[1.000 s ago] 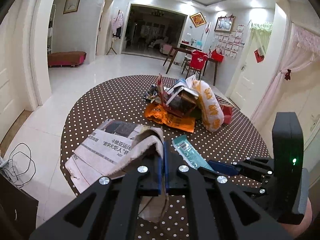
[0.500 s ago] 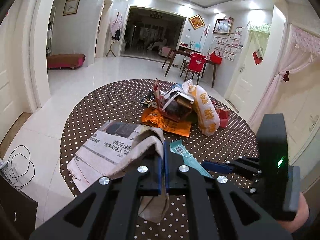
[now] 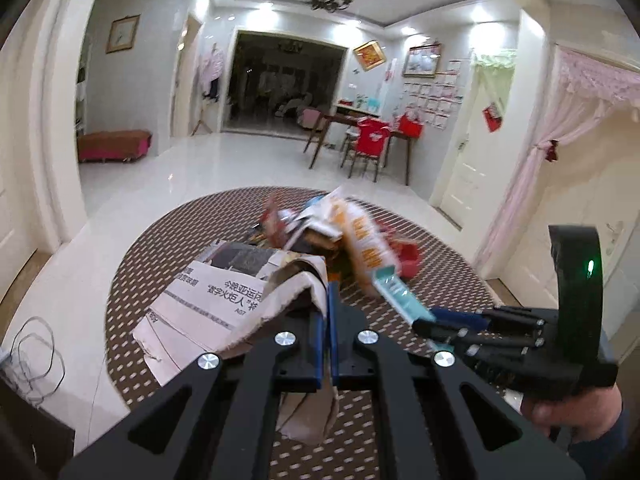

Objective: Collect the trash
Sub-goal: 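Carry both items to the blue bin and open both tools to drop them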

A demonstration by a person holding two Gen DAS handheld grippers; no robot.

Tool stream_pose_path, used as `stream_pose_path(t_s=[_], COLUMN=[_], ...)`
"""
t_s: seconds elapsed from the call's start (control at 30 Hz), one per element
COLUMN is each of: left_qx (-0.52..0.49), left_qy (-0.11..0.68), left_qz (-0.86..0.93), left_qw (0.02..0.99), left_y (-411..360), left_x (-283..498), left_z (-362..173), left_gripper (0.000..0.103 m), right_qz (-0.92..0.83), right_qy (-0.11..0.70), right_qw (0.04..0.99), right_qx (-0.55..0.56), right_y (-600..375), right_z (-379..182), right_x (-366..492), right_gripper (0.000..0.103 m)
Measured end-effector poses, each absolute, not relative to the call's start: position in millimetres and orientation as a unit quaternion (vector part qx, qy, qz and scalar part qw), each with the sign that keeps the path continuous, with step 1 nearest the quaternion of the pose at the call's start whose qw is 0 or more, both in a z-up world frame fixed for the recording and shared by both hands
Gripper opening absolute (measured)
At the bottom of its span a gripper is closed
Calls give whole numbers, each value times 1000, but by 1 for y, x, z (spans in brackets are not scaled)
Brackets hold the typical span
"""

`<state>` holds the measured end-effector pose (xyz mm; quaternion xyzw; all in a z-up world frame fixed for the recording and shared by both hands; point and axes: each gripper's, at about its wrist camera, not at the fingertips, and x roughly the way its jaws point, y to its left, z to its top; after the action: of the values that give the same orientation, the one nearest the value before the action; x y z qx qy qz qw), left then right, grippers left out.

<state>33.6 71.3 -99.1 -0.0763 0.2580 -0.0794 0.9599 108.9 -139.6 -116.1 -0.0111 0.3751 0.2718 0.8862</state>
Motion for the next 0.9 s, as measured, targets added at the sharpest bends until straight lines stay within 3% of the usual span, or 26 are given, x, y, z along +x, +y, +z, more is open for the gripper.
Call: stream_pose_path(t_s=[0.2,0.4,0.7,0.9], left_qx=[-55,-26,4,-2], left_qy=[249,265,334,413], left_qz=[-138,-231,-354,-410], left_qw=[957,936,874,813], left_y=[20,-74,-212,-299], left_x=[49,87,150,209], left_z=[-83,-73,-93,-138], left_gripper=[3,3,3,3], right_qz=[219,146,36,-7], right_qy=[339,338,380,419], right_qw=[912,918,893,862], right_qx=[72,145,238,286], right_y=[-233,-334,-461,-518], right_z=[-85,-90,-142,-185], right_x=[126,133,146,162], right_gripper=[26,26,27,27])
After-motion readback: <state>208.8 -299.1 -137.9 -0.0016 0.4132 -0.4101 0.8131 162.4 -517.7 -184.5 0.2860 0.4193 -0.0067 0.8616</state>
